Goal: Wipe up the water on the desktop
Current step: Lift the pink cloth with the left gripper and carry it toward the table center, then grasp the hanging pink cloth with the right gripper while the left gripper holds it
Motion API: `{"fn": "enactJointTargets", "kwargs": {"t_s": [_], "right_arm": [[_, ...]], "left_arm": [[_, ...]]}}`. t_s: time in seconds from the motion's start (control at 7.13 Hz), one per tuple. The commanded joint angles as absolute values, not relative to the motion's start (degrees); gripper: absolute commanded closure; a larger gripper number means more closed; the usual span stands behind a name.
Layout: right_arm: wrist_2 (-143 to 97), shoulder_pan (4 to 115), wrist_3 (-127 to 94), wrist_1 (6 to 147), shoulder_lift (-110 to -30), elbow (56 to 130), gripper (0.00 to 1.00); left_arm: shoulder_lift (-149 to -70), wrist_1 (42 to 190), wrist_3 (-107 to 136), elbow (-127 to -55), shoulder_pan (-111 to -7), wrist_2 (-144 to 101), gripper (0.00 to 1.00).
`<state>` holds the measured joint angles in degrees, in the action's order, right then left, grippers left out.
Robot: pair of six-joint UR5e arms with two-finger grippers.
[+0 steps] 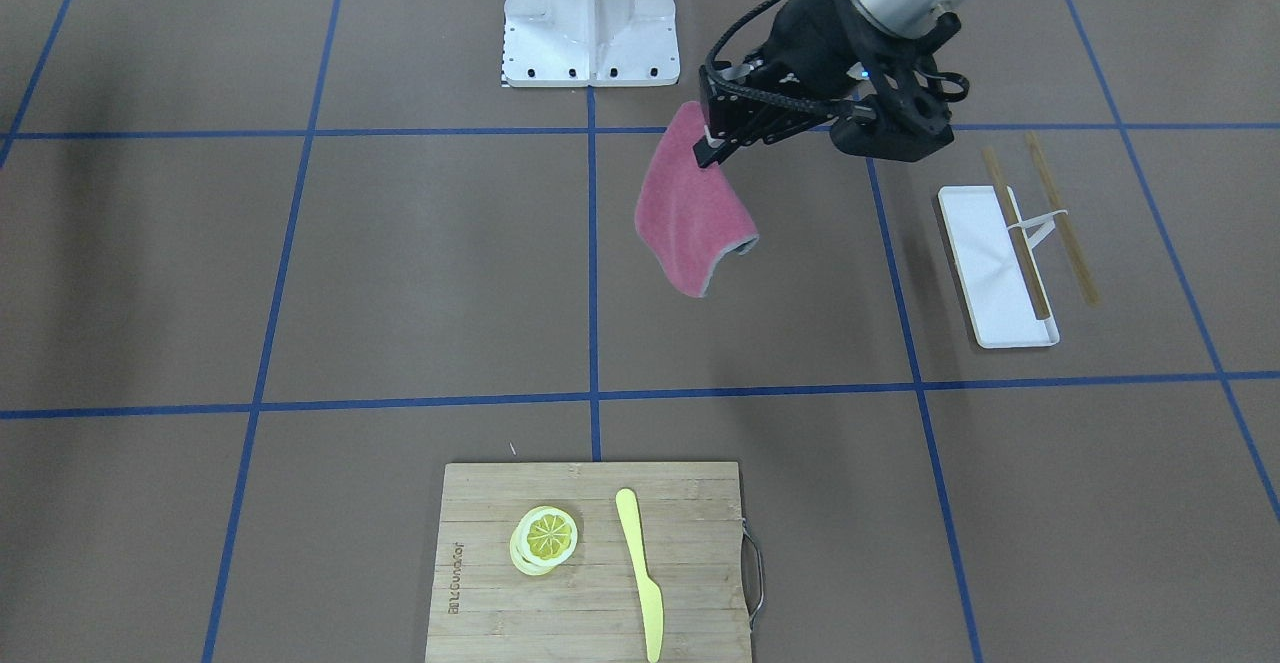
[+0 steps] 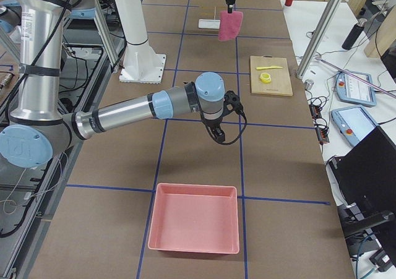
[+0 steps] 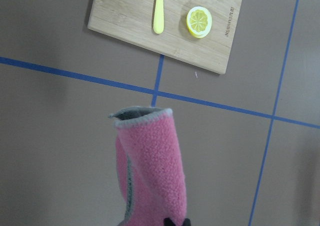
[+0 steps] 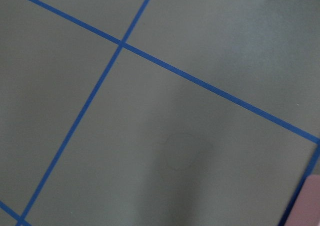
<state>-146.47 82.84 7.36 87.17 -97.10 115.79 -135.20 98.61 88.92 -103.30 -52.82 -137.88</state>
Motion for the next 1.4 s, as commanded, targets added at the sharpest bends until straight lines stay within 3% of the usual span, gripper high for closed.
{"fn": "enactJointTargets", "kwargs": {"t_s": [0.0, 0.28, 0.7, 1.26], "right_arm": [[-147.7, 74.5, -15.7, 66.3, -95.4, 115.6, 0.0], [-141.2, 64.6, -28.8, 56.7, -87.3, 115.9, 0.0], [-130.3, 54.2, -29.4, 53.8, -77.5, 116.5, 0.0], [-111.7, 40.1, -31.6, 53.0, -73.6, 119.7, 0.01]], "left_arm": [[-142.0, 98.7, 102.2, -99.7, -49.3, -132.7, 1.0], [-145.4, 98.6, 106.7, -97.1, -47.8, -131.4, 1.0], [-146.6, 98.9, 109.9, -96.9, -44.0, -127.9, 1.0], [-146.7, 99.5, 112.1, -96.9, -41.8, -126.8, 1.0]]}}
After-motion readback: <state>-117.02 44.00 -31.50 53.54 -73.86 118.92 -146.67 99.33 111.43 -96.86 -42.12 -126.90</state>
